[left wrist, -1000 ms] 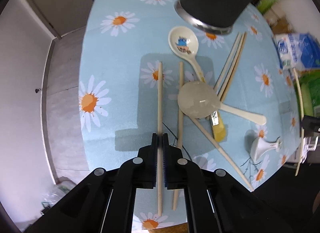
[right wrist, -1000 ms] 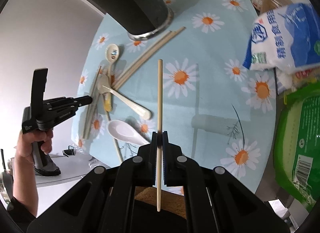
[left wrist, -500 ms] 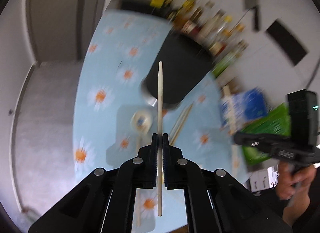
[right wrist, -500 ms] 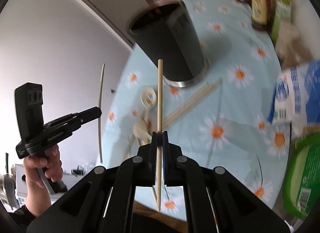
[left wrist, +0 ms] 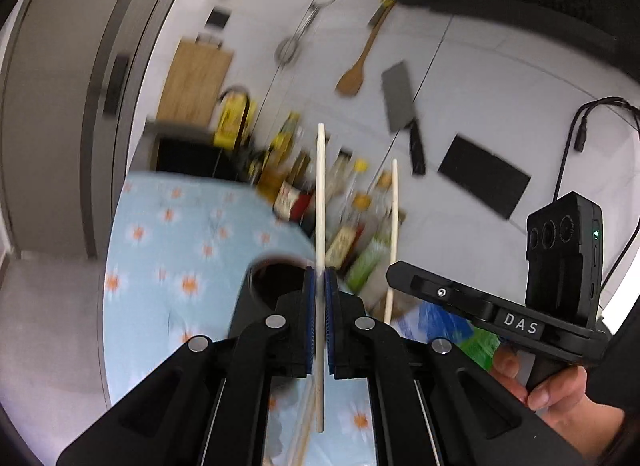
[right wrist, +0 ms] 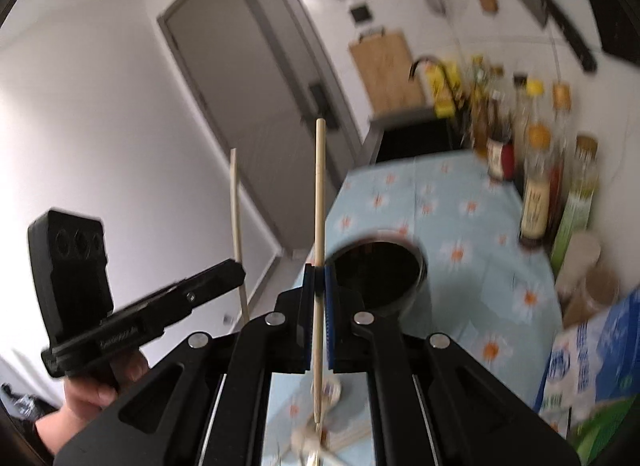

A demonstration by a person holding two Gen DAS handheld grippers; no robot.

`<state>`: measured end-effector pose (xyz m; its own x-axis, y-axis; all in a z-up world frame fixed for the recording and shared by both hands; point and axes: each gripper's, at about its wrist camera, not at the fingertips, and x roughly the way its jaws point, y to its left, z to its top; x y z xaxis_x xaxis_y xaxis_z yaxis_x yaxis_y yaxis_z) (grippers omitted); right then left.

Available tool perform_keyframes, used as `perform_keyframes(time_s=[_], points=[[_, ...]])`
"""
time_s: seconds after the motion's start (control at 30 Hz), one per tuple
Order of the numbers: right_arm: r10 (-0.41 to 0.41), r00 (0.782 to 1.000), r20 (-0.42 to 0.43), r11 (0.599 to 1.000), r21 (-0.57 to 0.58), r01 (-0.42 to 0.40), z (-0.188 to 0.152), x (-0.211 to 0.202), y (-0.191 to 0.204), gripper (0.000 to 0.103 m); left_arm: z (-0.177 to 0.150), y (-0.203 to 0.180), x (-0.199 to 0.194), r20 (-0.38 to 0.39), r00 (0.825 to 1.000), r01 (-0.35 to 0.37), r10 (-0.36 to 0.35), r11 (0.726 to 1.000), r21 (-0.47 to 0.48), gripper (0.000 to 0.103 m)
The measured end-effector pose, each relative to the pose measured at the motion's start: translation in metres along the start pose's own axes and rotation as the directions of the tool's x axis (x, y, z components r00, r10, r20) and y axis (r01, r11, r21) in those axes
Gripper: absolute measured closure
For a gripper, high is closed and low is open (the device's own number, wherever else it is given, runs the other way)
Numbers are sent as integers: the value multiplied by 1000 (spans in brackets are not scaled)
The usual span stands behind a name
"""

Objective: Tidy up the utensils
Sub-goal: 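Carry the chopstick into the black holder and open the right tool while the left tool follows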

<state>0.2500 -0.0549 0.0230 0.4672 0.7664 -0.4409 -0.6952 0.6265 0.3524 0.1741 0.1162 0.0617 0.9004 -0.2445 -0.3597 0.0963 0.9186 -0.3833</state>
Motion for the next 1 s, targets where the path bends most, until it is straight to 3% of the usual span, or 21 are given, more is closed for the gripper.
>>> perform_keyframes(time_s=[0.23,0.37,0.53,0.77,0.8,0.87,0.93,1.0], points=[[-29,987,159,1000,10,27,26,4,-3,97,28,-3,15,169,985,35,-42,998,45,99],[-56,979,196,998,11,55,34,13,-6,97,35,2,33,197,979,40,-47,998,40,99],[-102,974,204,995,12,102,29,32,-15,97,29,12,52,191,981,24,-31,999,40,99],[-125,980,157,992,30,122,16,47,-29,96,11,29,73,123,992,9,-11,1000,12,99],[-125,980,152,992,26,122,15,47,-29,94,8,29,73,116,993,8,-9,1000,15,98],[-127,980,151,992,23,125,14,43,-28,81,4,27,73,101,995,-2,0,1000,25,98],[-125,980,155,992,29,122,14,38,-28,77,3,27,71,92,996,-5,2,1000,24,83],[-128,979,158,992,26,125,15,32,-27,77,2,28,69,85,996,-4,2,1000,17,82]])
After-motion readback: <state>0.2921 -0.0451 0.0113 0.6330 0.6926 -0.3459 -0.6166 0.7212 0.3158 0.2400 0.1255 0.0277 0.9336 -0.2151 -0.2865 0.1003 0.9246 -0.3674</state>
